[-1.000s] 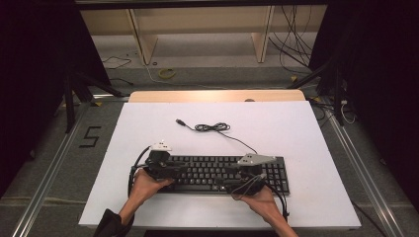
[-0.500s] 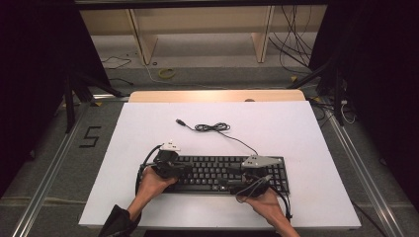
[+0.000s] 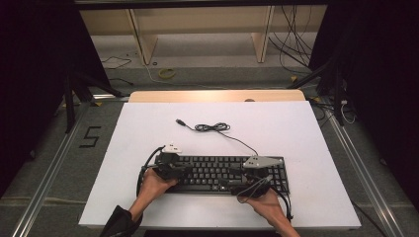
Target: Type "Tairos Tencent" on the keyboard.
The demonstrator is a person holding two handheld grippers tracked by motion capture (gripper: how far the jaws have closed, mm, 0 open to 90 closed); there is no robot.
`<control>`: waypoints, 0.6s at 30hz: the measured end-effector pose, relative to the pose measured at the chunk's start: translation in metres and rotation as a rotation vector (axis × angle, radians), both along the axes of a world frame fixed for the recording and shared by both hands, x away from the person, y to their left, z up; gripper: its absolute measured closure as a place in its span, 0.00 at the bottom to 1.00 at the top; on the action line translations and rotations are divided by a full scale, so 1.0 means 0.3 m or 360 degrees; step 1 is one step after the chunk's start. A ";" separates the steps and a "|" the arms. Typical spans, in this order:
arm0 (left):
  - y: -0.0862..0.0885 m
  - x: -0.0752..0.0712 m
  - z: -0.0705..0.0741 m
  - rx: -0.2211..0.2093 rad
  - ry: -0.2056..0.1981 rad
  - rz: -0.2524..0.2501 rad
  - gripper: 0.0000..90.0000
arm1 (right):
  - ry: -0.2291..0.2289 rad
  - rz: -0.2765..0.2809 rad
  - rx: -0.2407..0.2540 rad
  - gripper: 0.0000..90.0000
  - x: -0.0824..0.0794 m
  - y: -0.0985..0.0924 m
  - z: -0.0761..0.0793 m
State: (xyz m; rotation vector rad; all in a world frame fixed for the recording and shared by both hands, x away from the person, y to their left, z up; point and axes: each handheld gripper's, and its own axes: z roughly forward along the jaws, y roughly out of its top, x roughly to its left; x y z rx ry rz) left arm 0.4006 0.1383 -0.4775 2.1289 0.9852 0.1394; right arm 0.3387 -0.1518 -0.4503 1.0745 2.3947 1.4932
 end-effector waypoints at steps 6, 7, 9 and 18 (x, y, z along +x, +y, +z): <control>-0.001 -0.006 0.016 -0.0045 0.0023 0.0010 0.94 | -0.0006 -0.0007 0.0001 0.47 -0.001 -0.005 0.001; 0.001 -0.006 0.022 -0.0048 0.0025 0.0000 0.92 | -0.0008 -0.0011 0.0005 0.47 0.000 -0.007 0.001; 0.004 -0.011 0.030 -0.0084 0.0023 0.0001 0.87 | -0.0009 -0.0017 0.0008 0.47 0.000 -0.011 0.001; 0.031 -0.032 0.062 -0.0265 0.0001 -0.0048 0.57 | -0.0027 -0.0026 0.0012 0.46 -0.007 -0.030 0.002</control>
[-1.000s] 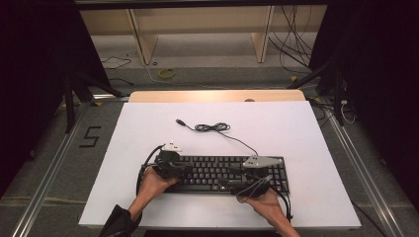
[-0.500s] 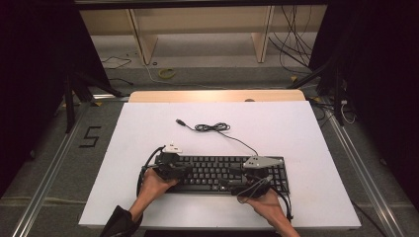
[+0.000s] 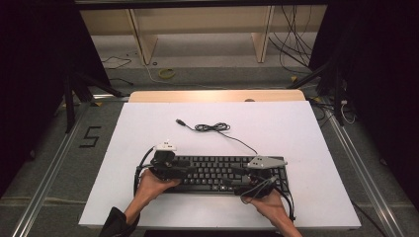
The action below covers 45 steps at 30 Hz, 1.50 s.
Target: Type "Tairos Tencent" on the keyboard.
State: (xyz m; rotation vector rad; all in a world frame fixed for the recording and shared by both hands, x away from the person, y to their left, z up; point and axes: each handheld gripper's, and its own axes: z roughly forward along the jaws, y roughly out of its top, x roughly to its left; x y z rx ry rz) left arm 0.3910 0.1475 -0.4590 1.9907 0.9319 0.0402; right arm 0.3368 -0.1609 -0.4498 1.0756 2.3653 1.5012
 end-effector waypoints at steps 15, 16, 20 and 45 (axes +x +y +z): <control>0.081 -0.096 0.025 -0.0241 -0.0118 -0.0013 0.33 | -0.0080 -0.0029 0.0030 0.42 -0.034 -0.065 0.002; 0.087 -0.102 0.025 -0.0242 -0.0121 -0.0016 0.32 | -0.0091 -0.0033 0.0031 0.42 -0.038 -0.069 0.001; 0.104 -0.124 0.019 -0.0275 -0.0131 -0.0017 0.31 | -0.0118 -0.0056 0.0040 0.41 -0.050 -0.090 0.000; 0.156 -0.202 -0.016 -0.0281 -0.0153 -0.0004 0.28 | -0.0147 -0.0129 0.0028 0.40 -0.106 -0.179 -0.030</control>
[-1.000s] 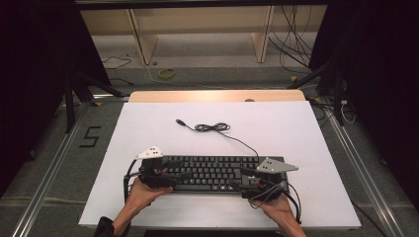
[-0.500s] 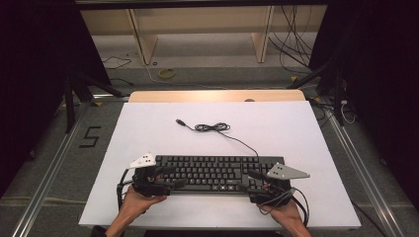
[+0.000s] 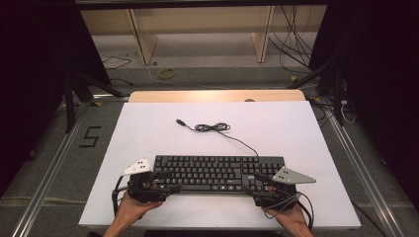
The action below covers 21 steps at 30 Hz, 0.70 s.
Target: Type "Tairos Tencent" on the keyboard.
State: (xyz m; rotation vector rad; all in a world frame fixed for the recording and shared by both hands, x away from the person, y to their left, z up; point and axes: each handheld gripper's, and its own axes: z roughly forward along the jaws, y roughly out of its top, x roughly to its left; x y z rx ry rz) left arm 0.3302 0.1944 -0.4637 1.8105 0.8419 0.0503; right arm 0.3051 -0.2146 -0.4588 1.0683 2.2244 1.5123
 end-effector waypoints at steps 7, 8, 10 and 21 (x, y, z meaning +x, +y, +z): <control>0.011 0.005 0.004 -0.0021 -0.0006 0.0023 0.28 | 0.0001 -0.0017 -0.0001 0.39 -0.006 -0.011 -0.004; 0.011 0.005 0.004 -0.0024 -0.0004 0.0026 0.28 | -0.0003 -0.0018 0.0000 0.39 -0.007 -0.013 -0.004; 0.010 0.006 0.004 -0.0021 -0.0005 0.0026 0.28 | -0.0005 -0.0021 0.0002 0.39 -0.007 -0.016 -0.003; 0.009 0.004 0.005 -0.0015 -0.0013 0.0024 0.28 | -0.0009 -0.0030 -0.0001 0.39 -0.006 -0.020 -0.001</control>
